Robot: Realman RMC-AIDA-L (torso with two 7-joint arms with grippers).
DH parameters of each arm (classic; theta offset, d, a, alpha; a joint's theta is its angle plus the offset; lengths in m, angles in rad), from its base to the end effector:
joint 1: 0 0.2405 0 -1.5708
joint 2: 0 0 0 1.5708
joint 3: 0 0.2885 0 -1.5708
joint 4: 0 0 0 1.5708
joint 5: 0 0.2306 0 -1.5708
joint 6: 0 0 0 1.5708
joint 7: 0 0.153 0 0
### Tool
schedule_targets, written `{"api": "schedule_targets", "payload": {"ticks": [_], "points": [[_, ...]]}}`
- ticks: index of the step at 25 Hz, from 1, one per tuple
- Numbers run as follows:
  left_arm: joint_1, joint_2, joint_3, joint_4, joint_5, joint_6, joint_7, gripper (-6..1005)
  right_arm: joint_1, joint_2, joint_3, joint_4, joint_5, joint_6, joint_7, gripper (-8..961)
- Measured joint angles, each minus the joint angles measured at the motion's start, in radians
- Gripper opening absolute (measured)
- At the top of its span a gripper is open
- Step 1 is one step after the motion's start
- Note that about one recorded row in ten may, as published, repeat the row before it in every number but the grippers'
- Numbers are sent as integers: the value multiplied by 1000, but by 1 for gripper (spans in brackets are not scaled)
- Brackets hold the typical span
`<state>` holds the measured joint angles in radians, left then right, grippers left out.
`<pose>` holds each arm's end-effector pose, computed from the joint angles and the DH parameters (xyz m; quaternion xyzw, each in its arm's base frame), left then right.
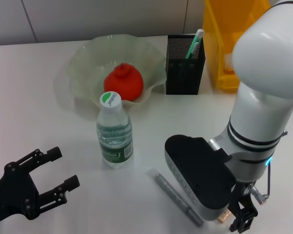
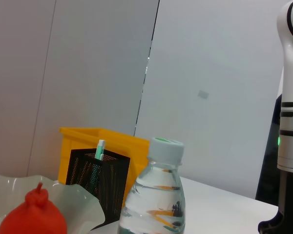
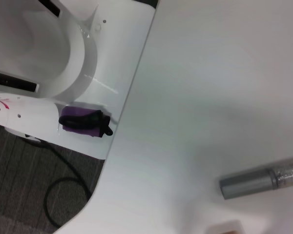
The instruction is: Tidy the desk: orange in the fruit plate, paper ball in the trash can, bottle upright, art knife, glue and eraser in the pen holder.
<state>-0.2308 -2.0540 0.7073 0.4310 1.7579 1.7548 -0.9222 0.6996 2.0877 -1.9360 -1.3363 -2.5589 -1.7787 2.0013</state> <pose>-0.3599 0.2395 -0.0297 -0.8979 -0.1803 -0.3578 0.1826 0.1722 0.3073 -0.1030 0.9077 0.1363 0.3768 0.1248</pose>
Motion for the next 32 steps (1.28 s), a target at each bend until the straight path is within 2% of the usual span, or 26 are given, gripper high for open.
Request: {"api": "schedule_targets", "payload": {"ticks": [4, 15, 26, 30, 32], "points": [[-1, 0, -3, 0, 0, 0, 0, 799, 4, 0, -12, 16, -13, 11, 2, 679], [-1, -1, -3, 0, 0, 0, 0, 799, 9, 0, -38, 23, -21, 27, 17, 372], [0, -2, -3, 0, 0, -5, 0, 799, 9, 0, -50, 25, -25, 47, 30, 360], [-1, -2, -3, 0, 0, -7, 0, 799, 8, -2, -24, 0, -29, 42, 37, 289], [-3, -2, -3, 1, 0, -7, 0, 799, 3, -4, 34, -35, -31, 25, 41, 254]]}}
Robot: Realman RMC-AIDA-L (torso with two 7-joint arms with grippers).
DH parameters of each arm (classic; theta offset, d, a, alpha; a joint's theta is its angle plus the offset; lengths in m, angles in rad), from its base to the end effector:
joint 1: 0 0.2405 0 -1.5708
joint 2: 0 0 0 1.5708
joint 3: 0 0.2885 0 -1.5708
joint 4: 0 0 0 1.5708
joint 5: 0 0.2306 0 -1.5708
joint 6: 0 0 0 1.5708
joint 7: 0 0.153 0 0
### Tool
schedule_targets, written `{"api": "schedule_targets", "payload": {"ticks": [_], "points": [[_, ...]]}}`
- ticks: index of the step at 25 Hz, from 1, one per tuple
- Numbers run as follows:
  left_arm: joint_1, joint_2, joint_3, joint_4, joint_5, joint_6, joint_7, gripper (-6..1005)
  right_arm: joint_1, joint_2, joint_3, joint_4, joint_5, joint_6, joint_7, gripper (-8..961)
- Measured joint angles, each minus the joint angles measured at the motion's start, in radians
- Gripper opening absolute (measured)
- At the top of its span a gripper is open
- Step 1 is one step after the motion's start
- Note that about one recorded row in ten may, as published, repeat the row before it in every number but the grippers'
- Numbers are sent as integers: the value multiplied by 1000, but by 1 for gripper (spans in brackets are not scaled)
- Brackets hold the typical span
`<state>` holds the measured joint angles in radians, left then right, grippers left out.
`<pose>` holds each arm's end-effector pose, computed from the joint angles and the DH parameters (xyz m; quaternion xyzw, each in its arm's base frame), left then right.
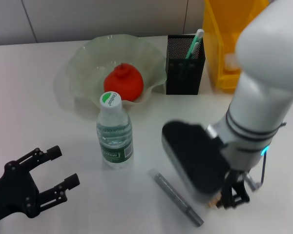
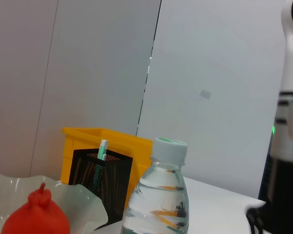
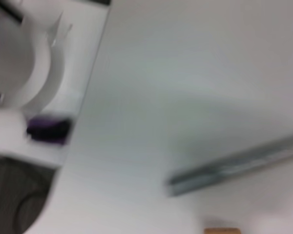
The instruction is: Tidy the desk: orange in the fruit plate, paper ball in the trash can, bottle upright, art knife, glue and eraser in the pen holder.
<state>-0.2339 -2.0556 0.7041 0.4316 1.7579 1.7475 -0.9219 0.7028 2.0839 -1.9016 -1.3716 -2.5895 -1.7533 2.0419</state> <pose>-0.3597 0.2414 -0.0301 -0.8978 -0.1804 -0.3565 0.1855 0.1634 0.3198 -0.0966 0.9169 0.1257 0.3703 0.0798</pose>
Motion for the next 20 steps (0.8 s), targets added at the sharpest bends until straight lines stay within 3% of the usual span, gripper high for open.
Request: {"api": "schedule_targets", "payload": {"ticks": [3, 4, 5, 8, 9, 12, 14, 20], "points": [[-4, 0, 0, 2, 0, 1, 0, 799, 1, -1, 144, -47, -7, -44, 0, 254], [-10, 0, 0, 4, 0, 3, 0, 799, 6, -2, 275, -83, -10, -88, 2, 253], [-10, 0, 0, 4, 0, 3, 0, 799, 6, -2, 275, -83, -10, -88, 2, 253], [-20, 5, 0, 6, 0, 0, 1, 799, 8, -3, 436, -130, -40, -108, 18, 253], [-22, 6, 0, 6, 0, 0, 2, 799, 11, -4, 541, -159, -68, -89, 38, 253], [-33, 7, -14, 7, -1, -1, 18, 799, 12, -5, 610, -178, -80, -51, 55, 254], [-43, 4, -35, 7, -1, -2, 43, 799, 6, -5, 673, -194, -85, 45, 90, 254], [-61, 1, -37, 4, -2, -2, 50, 799, -17, -5, 688, -152, -85, 257, 128, 255]]}}
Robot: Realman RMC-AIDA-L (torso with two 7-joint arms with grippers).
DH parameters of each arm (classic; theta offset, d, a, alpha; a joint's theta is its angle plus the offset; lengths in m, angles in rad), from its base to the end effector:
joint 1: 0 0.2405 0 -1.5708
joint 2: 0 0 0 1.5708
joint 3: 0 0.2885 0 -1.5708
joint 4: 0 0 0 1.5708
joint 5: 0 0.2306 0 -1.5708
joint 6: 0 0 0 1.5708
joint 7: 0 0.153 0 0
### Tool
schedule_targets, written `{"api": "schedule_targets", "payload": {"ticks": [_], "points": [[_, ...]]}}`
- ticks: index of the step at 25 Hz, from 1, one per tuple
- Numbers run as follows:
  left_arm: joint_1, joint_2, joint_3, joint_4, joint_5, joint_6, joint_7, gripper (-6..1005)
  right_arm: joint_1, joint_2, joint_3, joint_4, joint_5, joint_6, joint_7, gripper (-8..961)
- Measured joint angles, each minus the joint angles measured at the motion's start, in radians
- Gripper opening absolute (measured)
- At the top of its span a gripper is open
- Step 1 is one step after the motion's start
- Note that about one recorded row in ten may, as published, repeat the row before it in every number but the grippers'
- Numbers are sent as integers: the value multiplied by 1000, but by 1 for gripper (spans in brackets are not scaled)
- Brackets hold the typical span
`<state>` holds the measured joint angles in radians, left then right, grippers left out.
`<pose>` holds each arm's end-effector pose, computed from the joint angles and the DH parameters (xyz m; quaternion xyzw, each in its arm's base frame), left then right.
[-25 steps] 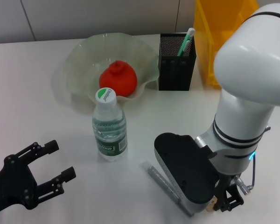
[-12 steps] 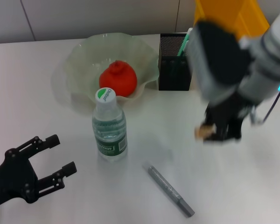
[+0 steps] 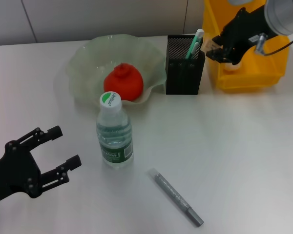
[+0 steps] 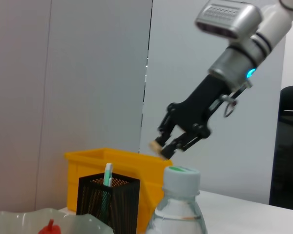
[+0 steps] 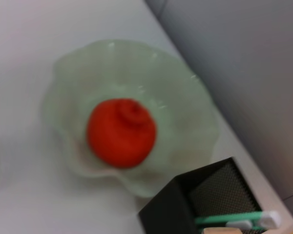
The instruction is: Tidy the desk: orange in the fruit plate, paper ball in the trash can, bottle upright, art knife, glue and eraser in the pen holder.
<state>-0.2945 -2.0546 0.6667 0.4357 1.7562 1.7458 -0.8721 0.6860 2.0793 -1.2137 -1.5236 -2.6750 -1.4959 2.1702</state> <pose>-0.3468 0.2662 -0.0239 -0.9008 -0.1322 -0.3608 0.2024 0.1466 0.4360 0.0439 -0.9420 0.0928 -0.1474 0.2869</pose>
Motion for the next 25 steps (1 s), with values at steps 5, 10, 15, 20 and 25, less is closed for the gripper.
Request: {"api": "schedule_targets", "payload": {"ticks": [5, 10, 15, 20, 25], "points": [[-7, -2, 4, -2, 4, 4, -1, 799, 1, 1, -16, 118, 7, 160, -5, 256], [3, -4, 2, -4, 4, 5, -1, 799, -8, 3, -37, 184, 36, 295, -39, 256], [17, -4, 1, -5, 4, 8, -4, 799, -4, 3, -58, 242, 62, 346, -58, 257], [23, -4, 0, -5, 3, 20, -6, 799, 10, 3, -74, 298, 67, 385, -55, 258], [28, -4, 1, -5, 3, 24, -7, 799, 6, 2, -76, 305, 76, 401, -56, 259]]}}
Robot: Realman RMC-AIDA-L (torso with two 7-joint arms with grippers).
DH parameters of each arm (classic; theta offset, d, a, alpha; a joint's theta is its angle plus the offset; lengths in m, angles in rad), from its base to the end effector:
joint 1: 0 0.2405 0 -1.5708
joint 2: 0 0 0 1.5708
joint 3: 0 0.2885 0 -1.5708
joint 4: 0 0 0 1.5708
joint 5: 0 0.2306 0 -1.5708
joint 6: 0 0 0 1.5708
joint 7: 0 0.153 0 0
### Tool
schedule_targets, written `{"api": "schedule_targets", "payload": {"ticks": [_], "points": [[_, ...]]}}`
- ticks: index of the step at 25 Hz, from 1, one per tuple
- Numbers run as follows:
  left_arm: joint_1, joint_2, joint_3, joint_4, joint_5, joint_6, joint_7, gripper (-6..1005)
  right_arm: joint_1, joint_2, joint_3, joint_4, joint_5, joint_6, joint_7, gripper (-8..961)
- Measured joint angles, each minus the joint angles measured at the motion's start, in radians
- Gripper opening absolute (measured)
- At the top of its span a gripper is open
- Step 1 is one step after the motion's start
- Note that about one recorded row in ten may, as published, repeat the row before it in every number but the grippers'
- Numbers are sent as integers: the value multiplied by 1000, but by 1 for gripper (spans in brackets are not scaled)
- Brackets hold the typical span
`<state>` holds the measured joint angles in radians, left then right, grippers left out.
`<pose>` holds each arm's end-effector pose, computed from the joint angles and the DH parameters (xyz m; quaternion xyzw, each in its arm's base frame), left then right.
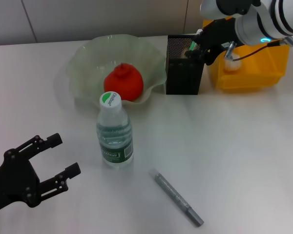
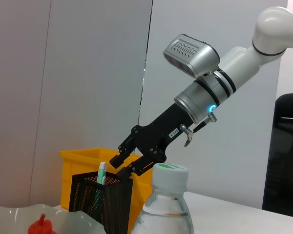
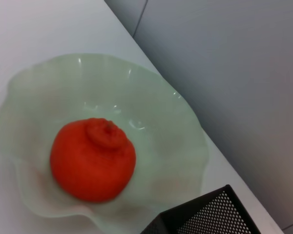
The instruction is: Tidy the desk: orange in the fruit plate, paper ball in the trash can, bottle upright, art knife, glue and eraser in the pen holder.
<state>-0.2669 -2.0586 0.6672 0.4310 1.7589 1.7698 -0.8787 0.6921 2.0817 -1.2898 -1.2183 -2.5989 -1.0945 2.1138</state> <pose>-0.3504 0.2531 -0.0257 -0.8969 -0.1452 -0.3688 0.1963 0.1759 0.4732 -0.0051 -0.9365 0.0917 -0.1038 0.3223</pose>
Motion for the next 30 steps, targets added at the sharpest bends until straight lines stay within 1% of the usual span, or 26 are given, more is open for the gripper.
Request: {"api": "schedule_targets", "payload": {"ticks": [3, 7, 9, 12, 14, 18, 21, 23, 24, 25, 28, 29, 30], "points": [[1, 0, 0, 0, 1, 1, 0, 799, -1, 0, 0, -1, 0, 4, 0, 259], [3, 0, 0, 0, 3, 5, 0, 799, -4, 0, 6, -13, 1, 2, 7, 373], [5, 0, 0, 0, 3, 6, 0, 799, -7, 0, 13, -36, 1, -19, 28, 430], [5, 0, 0, 0, 3, 6, 0, 799, -16, -2, 16, -121, 3, -107, 104, 566], [5, 0, 0, 0, 4, 8, 0, 799, -19, -3, 19, -194, 4, -200, 171, 657], [7, 0, 3, 1, 4, 11, 4, 799, 10, -4, 31, -289, 3, -403, 324, 682], [7, 0, 6, 5, 5, 12, 8, 799, 60, -5, 30, -299, 1, -541, 459, 694], [5, 1, 6, 7, 5, 12, 11, 799, 100, -5, 25, -271, -1, -611, 539, 694], [-2, 9, 18, 11, 8, 12, 31, 799, 122, -5, 22, -248, -3, -641, 576, 694], [-3, 11, 21, 15, 8, 12, 34, 799, 141, -4, 20, -223, -5, -665, 610, 694], [-2, 19, 24, 31, 9, 15, 35, 799, 190, -4, 17, -150, -9, -709, 681, 694], [-1, 28, 25, 35, 9, 17, 34, 799, 224, -2, 15, -94, -9, -724, 724, 694], [-1, 34, 26, 36, 11, 18, 31, 799, 224, -2, 15, -94, -9, -724, 724, 694]]}}
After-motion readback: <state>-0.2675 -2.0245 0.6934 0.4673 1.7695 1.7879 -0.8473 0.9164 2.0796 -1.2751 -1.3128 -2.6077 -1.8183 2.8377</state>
